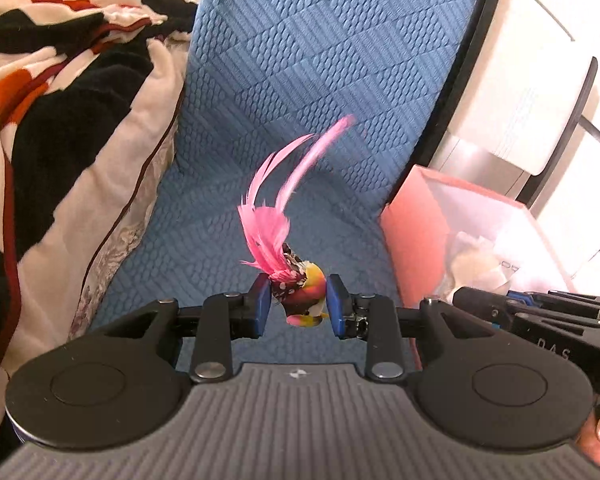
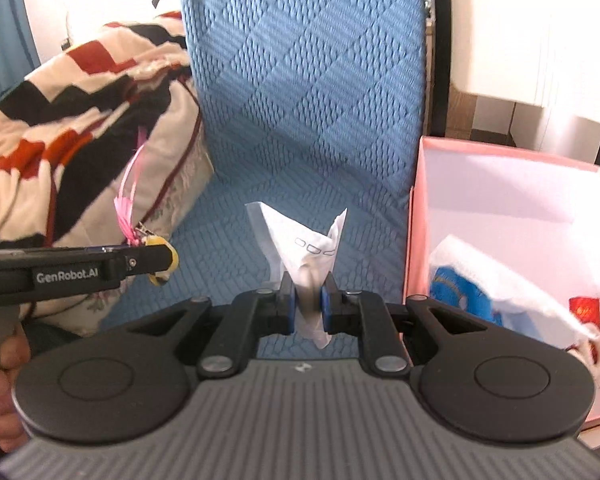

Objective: Organize soft objects
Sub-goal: 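Lift and carry the bird over the pink box while the right gripper carries the bag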

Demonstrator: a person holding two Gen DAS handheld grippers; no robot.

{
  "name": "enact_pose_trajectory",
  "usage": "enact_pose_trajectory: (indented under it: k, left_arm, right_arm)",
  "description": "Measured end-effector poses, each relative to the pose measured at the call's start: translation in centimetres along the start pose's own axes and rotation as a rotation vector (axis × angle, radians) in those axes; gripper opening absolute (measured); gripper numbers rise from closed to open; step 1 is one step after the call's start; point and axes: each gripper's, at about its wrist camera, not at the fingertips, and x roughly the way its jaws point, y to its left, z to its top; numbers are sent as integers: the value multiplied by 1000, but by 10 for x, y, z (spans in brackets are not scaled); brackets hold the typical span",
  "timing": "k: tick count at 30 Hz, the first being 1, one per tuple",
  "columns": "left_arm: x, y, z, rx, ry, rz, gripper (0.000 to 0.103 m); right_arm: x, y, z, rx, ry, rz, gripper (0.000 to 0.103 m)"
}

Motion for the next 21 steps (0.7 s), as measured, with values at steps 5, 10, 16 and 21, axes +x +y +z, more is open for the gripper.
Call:
enact_pose_trajectory:
  k: [5,10,16,21]
  left_arm:
    - [-11,-24,13,28,6,-11,35]
    - [-24,-53,23,52,-28,-15,35]
    - [-30,-83,29,45,-44,-42,35]
    - [-35,-110,39,35,-48,-83,35]
  right_arm:
    - [-19,-10,11,9,-31,12,16]
    - [-39,-23,18,16,-61,8,16]
    - [-61,-44,22,36,-79,1,16]
    - [-81,-64,33,42,-113,-23,16]
